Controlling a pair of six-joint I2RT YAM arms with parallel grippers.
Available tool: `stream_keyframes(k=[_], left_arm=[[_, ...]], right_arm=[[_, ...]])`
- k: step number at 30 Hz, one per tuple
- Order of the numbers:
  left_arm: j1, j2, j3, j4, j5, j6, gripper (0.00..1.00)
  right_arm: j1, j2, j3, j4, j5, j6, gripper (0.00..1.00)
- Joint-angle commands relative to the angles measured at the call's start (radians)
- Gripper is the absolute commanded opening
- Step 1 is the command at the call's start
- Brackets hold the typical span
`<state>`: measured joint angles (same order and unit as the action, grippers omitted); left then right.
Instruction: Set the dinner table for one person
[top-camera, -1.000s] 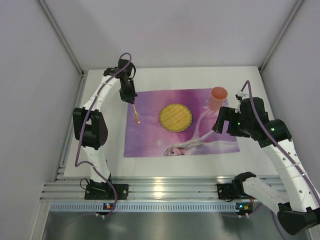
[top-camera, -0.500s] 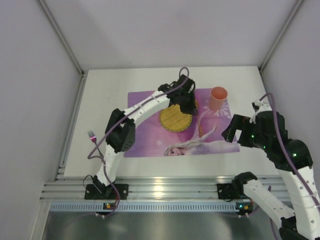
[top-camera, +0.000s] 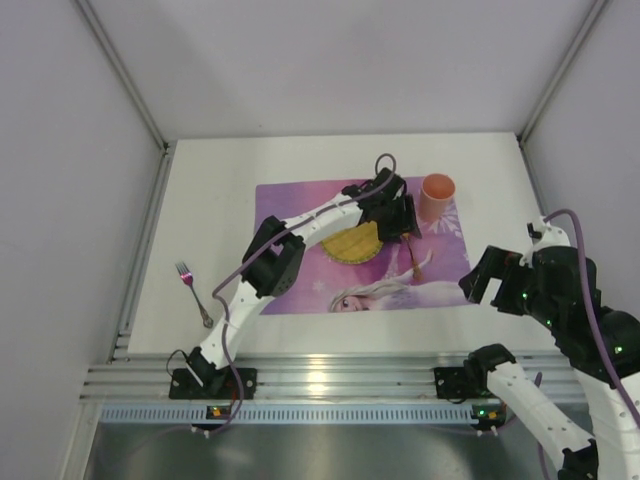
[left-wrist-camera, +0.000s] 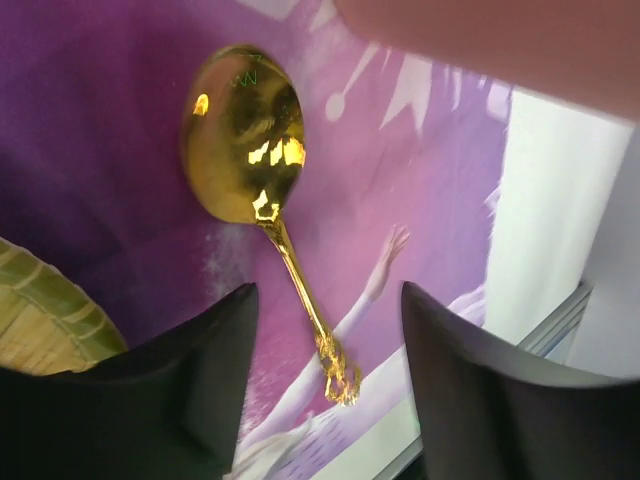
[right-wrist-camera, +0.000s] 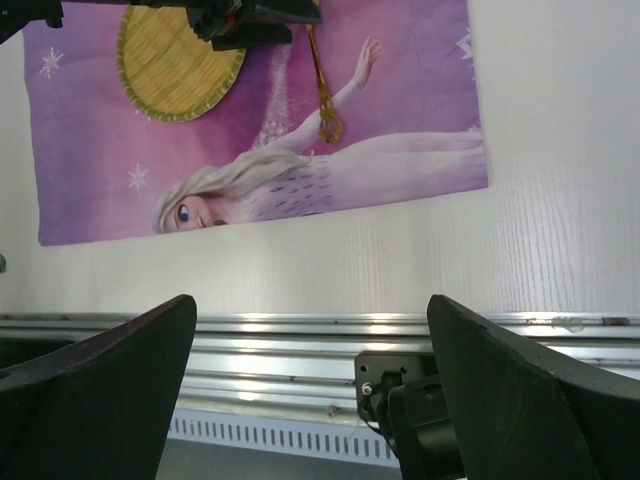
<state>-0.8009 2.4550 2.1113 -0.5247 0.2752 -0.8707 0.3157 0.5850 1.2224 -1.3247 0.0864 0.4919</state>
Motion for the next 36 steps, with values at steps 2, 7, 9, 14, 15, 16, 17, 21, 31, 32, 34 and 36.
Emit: stream_keyframes(k=[2,7,9,14,15,16,17,21,31,32,34,36], left_arm=[[0.000,-0.046,0.068,0.080,-0.004,0.065,0.72],[0.035,-0.254,0.011,-0.059,-0.101,0.202,0.93],[0.064,-0.365,-0.075,-0.118,-0.187,0.251,0.98],[0.242,-0.793,-0.573,-0.297,-0.525,0.251,0.98],[0.294,-0.898,-0.655,-0.308,-0.528,0.245,0.98],[0.355,-0.944,-0.809,-0.319,-0.516,0.240,0.98],[0.487,-0.987,-0.877,-0.317,-0.477,0.257,0.98],[0.777,-1.145,-1.129,-0.261,-0.429,0.401,0.96],[0.960,-0.855,-1.036,-0.406,-0.498,0.438,0.94],[0.989,-0.846,-1.042,-0.402,-0.482,0.434,0.94],[1.012,-0.846,-1.083,-0.358,-0.424,0.432,0.93],[1.037,-0.832,-1.114,-0.328,-0.401,0.435,0.93]], right_arm=[[-0.012,-0.001,0.016,-0.084,0.001,0.002,1.00],[-0.010,0.025,0.002,-0.042,-0.022,-0.012,1.00],[-0.012,0.039,-0.009,-0.012,-0.027,-0.019,1.00],[-0.012,0.068,-0.043,0.073,-0.048,-0.032,1.00],[-0.010,0.081,-0.050,0.087,-0.056,-0.035,1.00],[-0.012,0.088,-0.060,0.102,-0.063,-0.035,1.00],[-0.012,0.094,-0.079,0.131,-0.079,-0.041,1.00],[-0.012,0.150,-0.104,0.194,-0.120,-0.049,1.00],[-0.012,0.234,-0.092,0.259,-0.132,-0.082,0.99],[-0.012,0.237,-0.099,0.265,-0.129,-0.082,1.00],[-0.012,0.240,-0.109,0.268,-0.123,-0.084,1.00],[-0.012,0.246,-0.115,0.269,-0.116,-0.087,1.00]])
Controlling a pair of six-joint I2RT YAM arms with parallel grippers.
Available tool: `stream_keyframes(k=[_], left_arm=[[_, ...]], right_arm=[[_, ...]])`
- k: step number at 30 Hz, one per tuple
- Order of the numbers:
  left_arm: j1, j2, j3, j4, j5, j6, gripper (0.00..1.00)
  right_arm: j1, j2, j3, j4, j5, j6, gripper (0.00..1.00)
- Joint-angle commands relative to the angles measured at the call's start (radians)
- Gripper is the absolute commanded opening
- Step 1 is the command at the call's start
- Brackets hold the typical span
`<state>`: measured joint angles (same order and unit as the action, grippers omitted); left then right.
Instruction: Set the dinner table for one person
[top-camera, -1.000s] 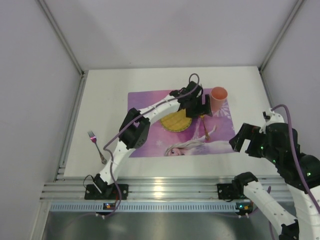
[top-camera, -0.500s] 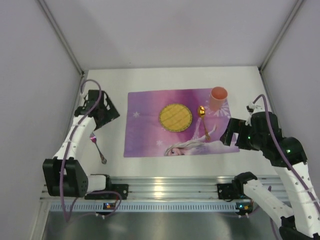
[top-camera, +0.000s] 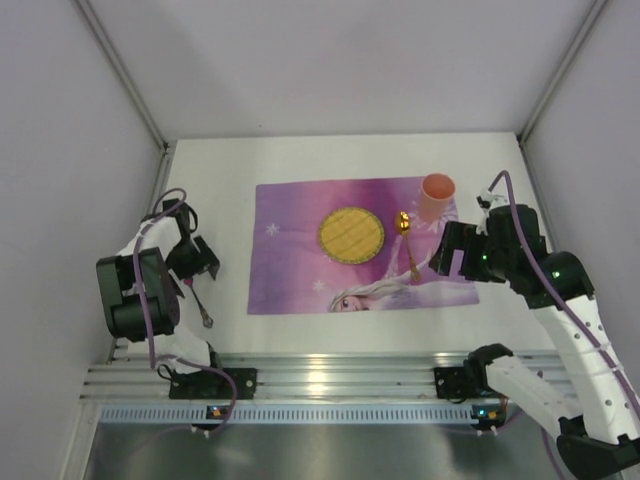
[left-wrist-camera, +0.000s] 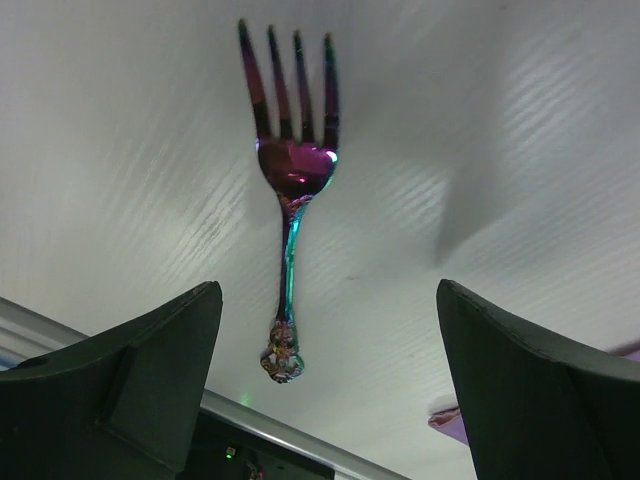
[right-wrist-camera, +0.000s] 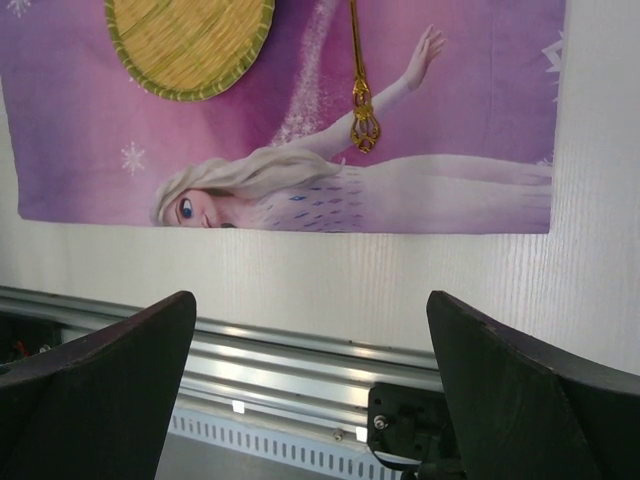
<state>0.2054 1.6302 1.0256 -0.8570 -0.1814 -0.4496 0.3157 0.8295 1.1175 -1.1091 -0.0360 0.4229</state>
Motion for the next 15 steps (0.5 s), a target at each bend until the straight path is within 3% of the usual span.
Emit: stream_keyframes(k=[1,4,7,10,11,12,15], left_arm=[[0.035,0.005,-0.042,0.021,0.056,0.011,0.93],[0.042,0.051,-0.068,0.055,0.083,0.025,0.92],[0.048,0.082,-0.091,0.111,0.083,0.029,0.82],[0.049,0.102,-0.087,0.153,0.060,0.023,0.46],[0.048,0.105,-0.087,0.159,0.042,0.012,0.38],[0.049,0.115,-0.084,0.167,0.004,0.008,0.18],[0.049,0.131,-0.068,0.199,-0.035,0.011,0.07]], right_arm=[[-0.010,0.005,-0.010,0.054,0.014,-0.021,1.00],[-0.012,0.014,-0.005,0.057,0.030,-0.029,1.00],[-0.012,0.029,-0.004,0.055,0.033,-0.033,1.00],[-0.010,0.043,0.001,0.055,0.060,-0.045,1.00],[-0.012,0.051,0.007,0.049,0.065,-0.050,1.00],[-0.009,0.056,0.008,0.048,0.071,-0.053,1.00],[-0.004,0.074,0.022,0.042,0.084,-0.058,1.00]])
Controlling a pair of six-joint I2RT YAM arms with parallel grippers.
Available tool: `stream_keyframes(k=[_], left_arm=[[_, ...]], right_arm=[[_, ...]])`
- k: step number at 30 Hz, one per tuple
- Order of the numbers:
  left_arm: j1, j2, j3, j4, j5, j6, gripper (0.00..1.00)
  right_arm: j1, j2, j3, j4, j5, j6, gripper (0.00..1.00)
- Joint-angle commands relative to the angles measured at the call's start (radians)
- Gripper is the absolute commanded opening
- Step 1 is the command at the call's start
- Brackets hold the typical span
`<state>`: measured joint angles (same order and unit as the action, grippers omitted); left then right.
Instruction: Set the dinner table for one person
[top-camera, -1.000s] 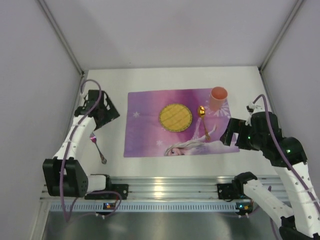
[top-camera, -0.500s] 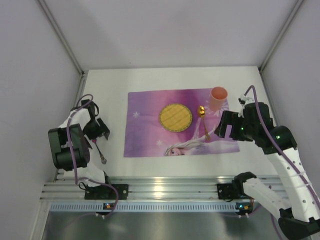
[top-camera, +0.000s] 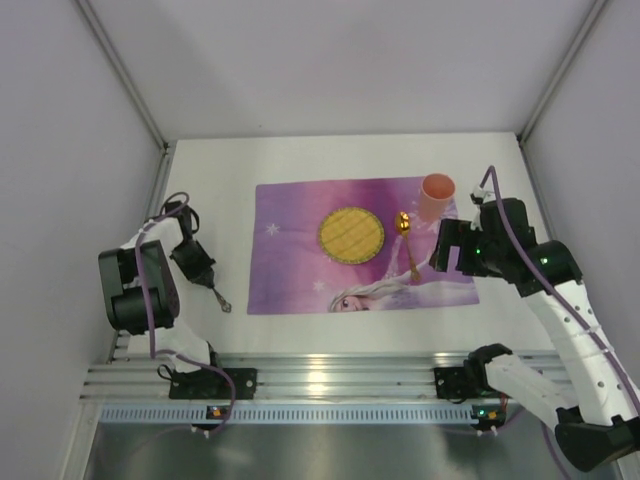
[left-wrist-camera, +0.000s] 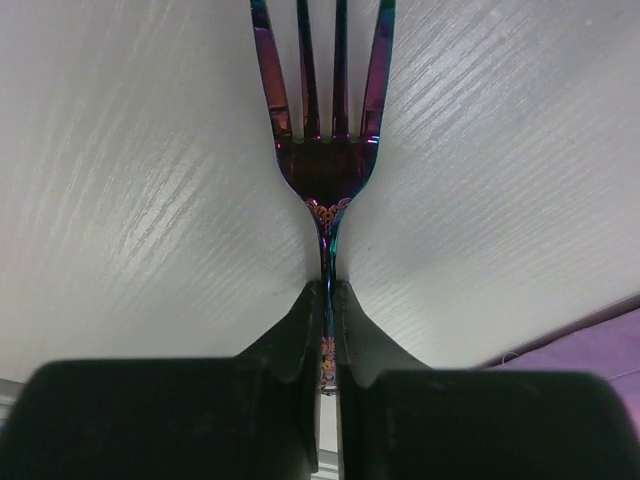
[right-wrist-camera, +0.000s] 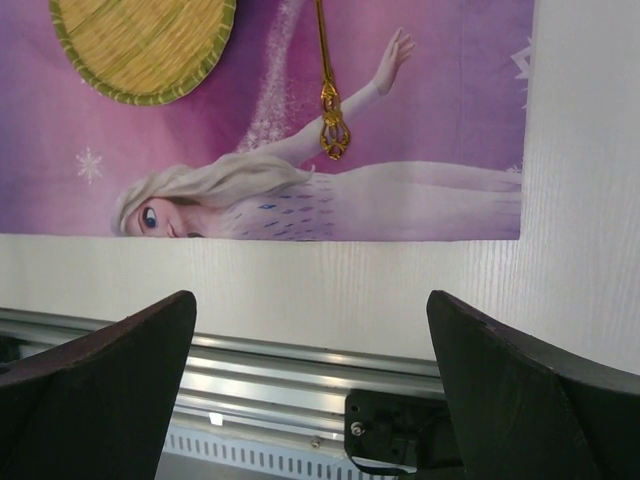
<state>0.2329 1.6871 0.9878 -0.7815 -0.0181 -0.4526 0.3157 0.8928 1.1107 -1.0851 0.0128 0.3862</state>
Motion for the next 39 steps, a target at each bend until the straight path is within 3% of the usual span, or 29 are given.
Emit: stream_keyframes(k=[1,7,12,15,21,24,28,39], left_arm=[[0.020,0.082,-0.022,0.128,-0.210,0.014,0.02],[0.019,0.155,0.101,0.121,-0.217,0.038,0.00],[0.003,0.086,0.265,0.082,-0.140,0.043,0.00],[-0.055,0.092,0.414,0.015,-0.132,0.051,0.00],[-0.335,0.123,0.606,-0.042,-0.166,0.074,0.00],[-0.464,0.154,0.617,-0.038,-0.139,0.029,0.00],[-0.527,0.221,0.609,-0.033,-0.083,-0.053,0.00],[-0.606,0.330,0.600,-0.002,-0.086,-0.106,0.00]], right_arm=[[-0.003,0.017,0.035,0.014,0.036,-0.024,1.00],[-0.004,0.047,0.061,0.008,0.053,-0.027,1.00],[-0.010,0.057,0.081,0.004,0.056,-0.021,1.00],[-0.015,0.054,0.080,0.007,0.053,-0.007,1.00],[-0.018,0.032,0.077,0.014,0.044,0.022,1.00],[-0.017,0.011,0.075,0.010,0.044,0.031,1.00],[-0.018,-0.023,0.067,-0.010,0.047,0.046,1.00],[-0.017,-0.149,0.064,-0.119,0.079,0.072,1.00]])
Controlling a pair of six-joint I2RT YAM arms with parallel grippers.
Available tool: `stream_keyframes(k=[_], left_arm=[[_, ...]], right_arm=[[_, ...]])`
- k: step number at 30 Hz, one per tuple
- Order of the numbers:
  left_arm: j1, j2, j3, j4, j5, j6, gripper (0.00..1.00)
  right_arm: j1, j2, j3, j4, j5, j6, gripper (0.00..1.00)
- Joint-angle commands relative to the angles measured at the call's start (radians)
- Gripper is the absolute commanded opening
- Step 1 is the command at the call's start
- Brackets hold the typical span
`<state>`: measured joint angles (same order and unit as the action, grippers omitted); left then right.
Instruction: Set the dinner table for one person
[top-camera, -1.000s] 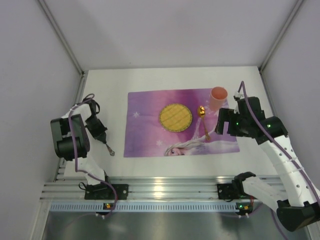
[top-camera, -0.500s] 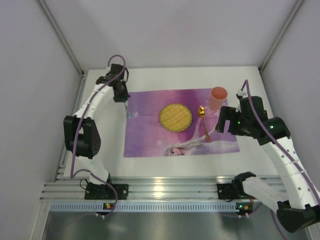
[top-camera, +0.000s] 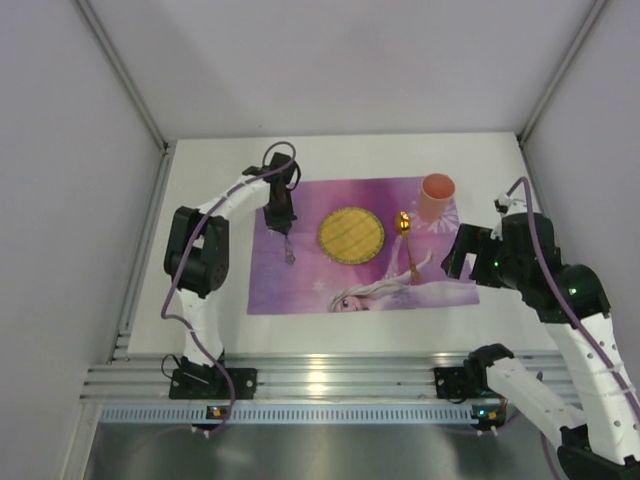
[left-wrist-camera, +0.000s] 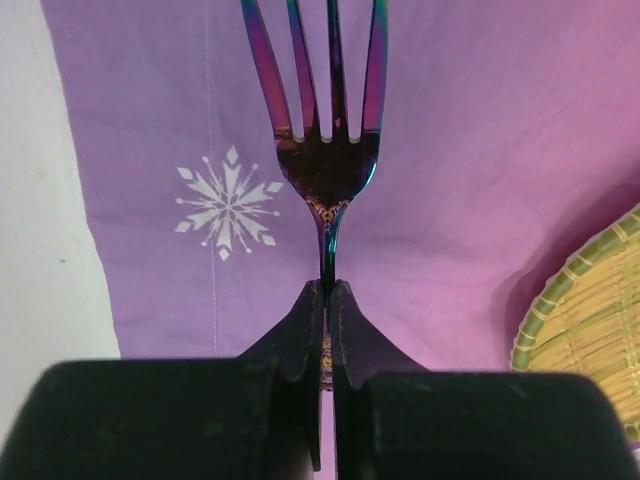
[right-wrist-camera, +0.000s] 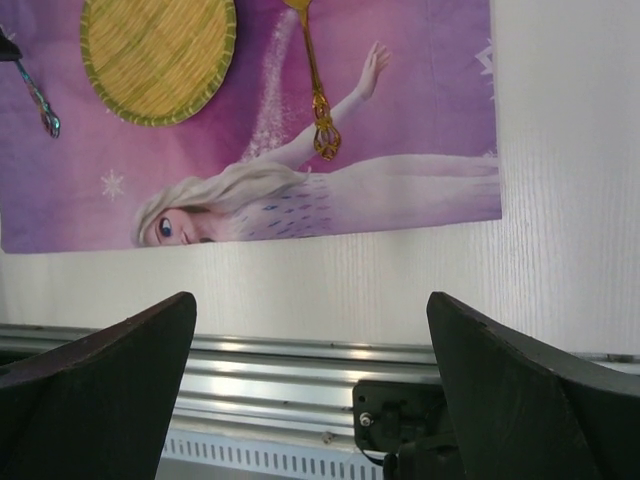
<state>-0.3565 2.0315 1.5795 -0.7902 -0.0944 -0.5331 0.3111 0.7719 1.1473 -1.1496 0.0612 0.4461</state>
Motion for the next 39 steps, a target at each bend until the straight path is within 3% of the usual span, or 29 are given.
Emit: stream_keyframes(k=[1,2,3,5,6,7,15,18,24,32,39], left_arm=[[-0.018,-0.020,0.005,0.003,-0.010,-0.033,0.06],[-0.021,-0.034,0.004,0.002,-0.010,-0.034,0.14],[-0.028,-0.043,0.004,-0.006,-0.019,-0.036,0.31],[-0.038,-0.082,0.007,-0.012,-0.030,-0.036,0.47],[-0.047,-0.096,0.013,-0.027,-0.047,-0.036,0.68],[-0.053,-0.109,0.019,-0.041,-0.059,-0.034,0.98],[-0.160,-0.420,-0.024,-0.077,-0.153,-0.002,0.98],[-0.211,-0.585,-0.111,0.006,-0.108,0.021,0.98],[-0.292,-0.872,-0.252,0.089,-0.211,0.053,0.99],[-0.294,-1.135,-0.450,0.141,-0.261,0.099,0.99],[-0.292,-1.183,-0.487,0.120,-0.364,0.134,0.99]], right_arm=[[-0.012,-0.036,0.032,-0.062,0.037,0.013,1.00],[-0.012,-0.049,0.034,-0.068,0.038,0.014,1.00],[-0.013,-0.057,0.035,-0.081,0.038,0.014,1.00],[-0.013,-0.074,0.040,-0.087,0.038,0.014,1.00],[-0.014,-0.079,0.046,-0.090,0.035,0.011,1.00],[-0.014,-0.086,0.052,-0.093,0.026,0.006,1.00],[-0.014,-0.178,0.131,0.029,-0.167,-0.046,1.00],[-0.014,-0.264,0.019,0.123,-0.205,0.018,1.00],[-0.012,-0.459,-0.216,0.220,-0.299,0.188,1.00],[-0.013,-0.615,-0.271,0.119,-0.250,0.276,1.00],[-0.014,-0.611,-0.271,0.031,-0.156,0.295,1.00]])
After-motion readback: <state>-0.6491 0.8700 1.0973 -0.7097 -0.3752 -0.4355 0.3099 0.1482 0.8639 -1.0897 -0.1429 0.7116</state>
